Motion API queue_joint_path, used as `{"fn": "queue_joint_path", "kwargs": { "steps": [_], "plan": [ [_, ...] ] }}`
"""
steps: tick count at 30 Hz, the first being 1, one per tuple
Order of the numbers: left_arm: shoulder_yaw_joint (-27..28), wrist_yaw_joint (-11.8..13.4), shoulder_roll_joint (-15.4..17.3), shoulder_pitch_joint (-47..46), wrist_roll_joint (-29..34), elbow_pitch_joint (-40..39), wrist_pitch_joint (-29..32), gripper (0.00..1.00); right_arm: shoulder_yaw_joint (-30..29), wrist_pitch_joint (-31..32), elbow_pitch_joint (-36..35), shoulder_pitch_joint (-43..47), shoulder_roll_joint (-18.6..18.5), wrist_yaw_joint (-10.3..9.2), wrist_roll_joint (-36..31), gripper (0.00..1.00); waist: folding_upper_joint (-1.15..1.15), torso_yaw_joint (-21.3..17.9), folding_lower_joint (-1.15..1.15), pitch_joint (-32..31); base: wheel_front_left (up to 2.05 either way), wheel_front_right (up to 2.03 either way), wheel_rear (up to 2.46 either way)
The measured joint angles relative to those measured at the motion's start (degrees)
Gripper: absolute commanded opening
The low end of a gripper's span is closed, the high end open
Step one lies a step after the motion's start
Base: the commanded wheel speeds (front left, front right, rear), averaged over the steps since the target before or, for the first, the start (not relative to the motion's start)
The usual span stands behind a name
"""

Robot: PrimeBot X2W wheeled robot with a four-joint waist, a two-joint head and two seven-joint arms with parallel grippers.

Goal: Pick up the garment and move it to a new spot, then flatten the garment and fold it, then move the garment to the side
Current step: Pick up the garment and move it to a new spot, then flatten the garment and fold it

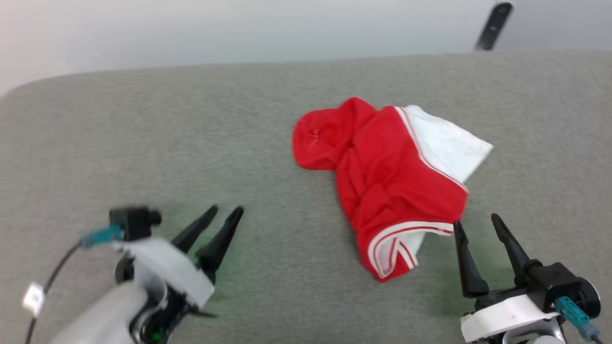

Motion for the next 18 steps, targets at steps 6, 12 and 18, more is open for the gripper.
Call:
{"fn": "queue_joint_path", "kwargs": {
  "steps": [6,12,18],
  "plan": [
    [15.29,0.38,-5.04,12.46,11.50,-0.76,0.00,1.00,-1.40,-0.01,1.92,0.15,-0.48,0.00,-1.23,1.00,0.00,3.38,0.00,-1.27,0.00,0.00,0.00],
    [27.33,2.86,-10.57,21.71,26.91,-6.21,0.00,1.00,-1.12,2.44,3.64,0.11,-3.38,0.00,-0.73,1.00,0.00,6.47,0.00,-2.34,0.00,0.00,0.00],
    [36.08,4.08,-16.36,28.04,39.23,-11.92,0.00,1.00,3.04,13.11,5.04,-5.73,-10.81,0.00,2.76,1.00,0.00,9.03,0.00,-2.66,0.00,0.00,0.00]
  ]
}}
